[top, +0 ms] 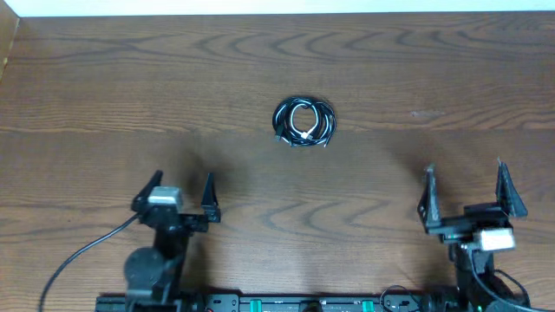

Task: Untangle cables
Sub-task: 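Move both grippers forward toward the coiled cable bundle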

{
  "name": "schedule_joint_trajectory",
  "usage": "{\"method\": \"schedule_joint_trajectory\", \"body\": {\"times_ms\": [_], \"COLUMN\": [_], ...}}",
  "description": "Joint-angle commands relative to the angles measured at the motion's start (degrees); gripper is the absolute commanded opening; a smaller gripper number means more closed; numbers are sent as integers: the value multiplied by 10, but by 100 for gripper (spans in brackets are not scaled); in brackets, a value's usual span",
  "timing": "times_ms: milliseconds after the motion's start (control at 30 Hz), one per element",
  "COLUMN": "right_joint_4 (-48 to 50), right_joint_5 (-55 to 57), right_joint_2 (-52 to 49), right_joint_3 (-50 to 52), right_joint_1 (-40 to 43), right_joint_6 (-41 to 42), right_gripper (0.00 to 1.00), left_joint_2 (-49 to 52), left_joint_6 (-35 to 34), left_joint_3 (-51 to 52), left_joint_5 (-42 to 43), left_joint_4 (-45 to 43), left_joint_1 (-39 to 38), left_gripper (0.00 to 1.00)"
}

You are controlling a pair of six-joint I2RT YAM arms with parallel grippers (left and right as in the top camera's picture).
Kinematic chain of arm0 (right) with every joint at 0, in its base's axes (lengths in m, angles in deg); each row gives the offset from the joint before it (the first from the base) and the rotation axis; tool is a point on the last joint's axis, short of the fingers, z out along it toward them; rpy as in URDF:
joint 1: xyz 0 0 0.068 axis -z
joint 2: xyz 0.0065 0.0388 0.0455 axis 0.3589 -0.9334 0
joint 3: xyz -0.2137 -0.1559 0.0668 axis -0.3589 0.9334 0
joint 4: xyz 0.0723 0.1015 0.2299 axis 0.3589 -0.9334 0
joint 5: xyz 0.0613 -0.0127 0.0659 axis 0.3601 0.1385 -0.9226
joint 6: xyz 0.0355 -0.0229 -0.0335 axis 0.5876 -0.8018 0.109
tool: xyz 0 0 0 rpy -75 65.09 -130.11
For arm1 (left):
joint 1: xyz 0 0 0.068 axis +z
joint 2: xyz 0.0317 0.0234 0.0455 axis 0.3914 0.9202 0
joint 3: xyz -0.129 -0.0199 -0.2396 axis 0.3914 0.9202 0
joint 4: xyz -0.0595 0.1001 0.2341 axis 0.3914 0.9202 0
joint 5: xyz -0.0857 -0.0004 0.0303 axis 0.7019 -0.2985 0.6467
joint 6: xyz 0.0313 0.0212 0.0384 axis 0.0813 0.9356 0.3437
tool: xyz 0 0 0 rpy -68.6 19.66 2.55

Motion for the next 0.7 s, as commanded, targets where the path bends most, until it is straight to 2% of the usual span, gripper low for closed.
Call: {"method": "schedule_joint_trajectory", "body": {"times_ms": [0,133,200,300,367,467,533,600,667], "right_joint_4": [-38,-269,-387,-516,-588,-667,-685,-686,-676], "right_joint_5": [-54,-93,-123,-134,-182,-316,-389,-466,-494], "right_joint_2": [-1,-43,-101,-208,-281,-396,-458,-513,-561], "right_joint_3": [-66,-213,-293,-394,-453,-528,-551,-556,-556], "right_joint_1": [-3,-3,-3,-3,-3,-3,-3,-3,-3], "right_joint_6": [18,0,-42,-61,-82,-119,-116,-68,-41], "right_gripper": [99,99,99,99,99,99,99,99,99], "left_joint_2": [32,140,221,362,451,555,611,663,699], "left_joint_6": [30,35,35,37,37,33,24,23,8], "left_joint_3": [-143,-301,-386,-510,-575,-629,-638,-638,-638], "left_joint_5": [17,20,26,54,91,151,189,221,230], "left_joint_4": [55,208,318,488,568,627,632,630,623], "left_joint_1": [2,2,2,2,2,2,2,2,2], "left_gripper": [99,99,99,99,99,99,99,99,99]}}
